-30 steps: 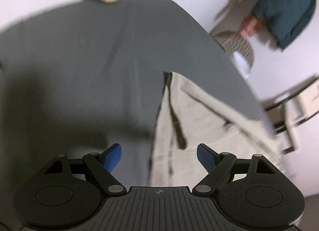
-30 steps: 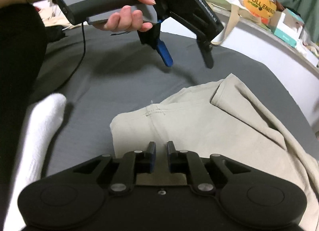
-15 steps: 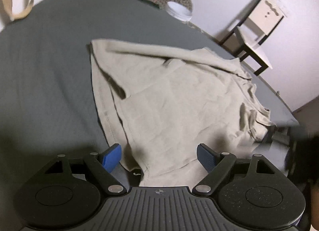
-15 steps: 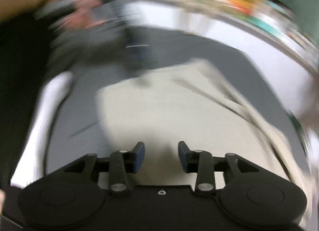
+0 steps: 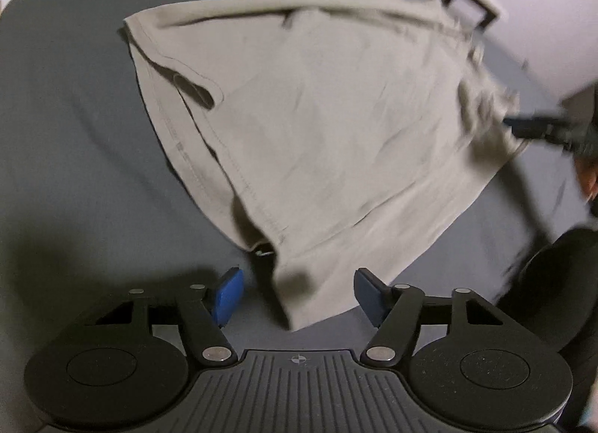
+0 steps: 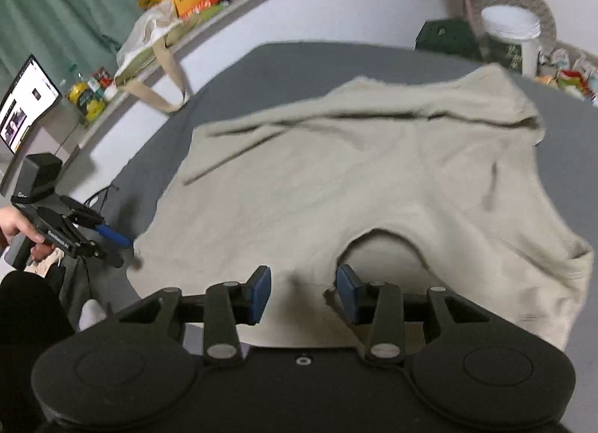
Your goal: Fold clothes
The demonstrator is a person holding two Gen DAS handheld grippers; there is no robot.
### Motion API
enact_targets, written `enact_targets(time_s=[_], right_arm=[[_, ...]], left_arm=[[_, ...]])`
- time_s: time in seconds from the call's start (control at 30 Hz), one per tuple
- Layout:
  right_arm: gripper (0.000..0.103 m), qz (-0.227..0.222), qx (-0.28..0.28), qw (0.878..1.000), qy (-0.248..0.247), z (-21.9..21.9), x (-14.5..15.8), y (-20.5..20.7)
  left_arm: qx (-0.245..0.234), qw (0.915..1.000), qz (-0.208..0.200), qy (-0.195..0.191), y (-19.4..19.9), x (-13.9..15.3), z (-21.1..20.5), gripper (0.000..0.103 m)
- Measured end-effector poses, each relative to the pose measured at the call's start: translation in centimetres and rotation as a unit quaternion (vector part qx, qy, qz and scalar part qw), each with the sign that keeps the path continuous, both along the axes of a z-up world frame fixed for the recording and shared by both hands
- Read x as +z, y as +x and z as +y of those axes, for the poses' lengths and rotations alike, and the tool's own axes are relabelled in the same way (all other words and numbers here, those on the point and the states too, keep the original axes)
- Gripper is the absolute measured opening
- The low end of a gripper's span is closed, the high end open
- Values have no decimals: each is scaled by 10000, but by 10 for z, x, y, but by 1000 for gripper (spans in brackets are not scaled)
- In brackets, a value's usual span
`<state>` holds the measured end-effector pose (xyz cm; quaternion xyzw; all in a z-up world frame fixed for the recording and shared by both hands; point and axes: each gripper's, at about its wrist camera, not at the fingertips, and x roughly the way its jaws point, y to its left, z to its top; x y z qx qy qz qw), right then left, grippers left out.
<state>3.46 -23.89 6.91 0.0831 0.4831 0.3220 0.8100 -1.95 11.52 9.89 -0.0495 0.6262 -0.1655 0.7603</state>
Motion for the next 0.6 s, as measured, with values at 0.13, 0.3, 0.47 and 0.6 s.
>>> enact_targets(time_s=[0.13,0.3,0.47,0.6], right_arm=[[40,129,-139,9998,-92,-2,-9,3],[33,301,-306,9991,5,-9,-20,7],[25,376,-364,9986,68,-10,-26,12],[15,410,-321,9986,78,-9,-29,12]], left_arm=[[-6,9999,83,81,1,-5,-2,56],[8,10000,75,27,1,-10,3,34],[92,9999,-54,-14,3,-8,5,19],[188,9996,-188,-139,4,-3,7,3]])
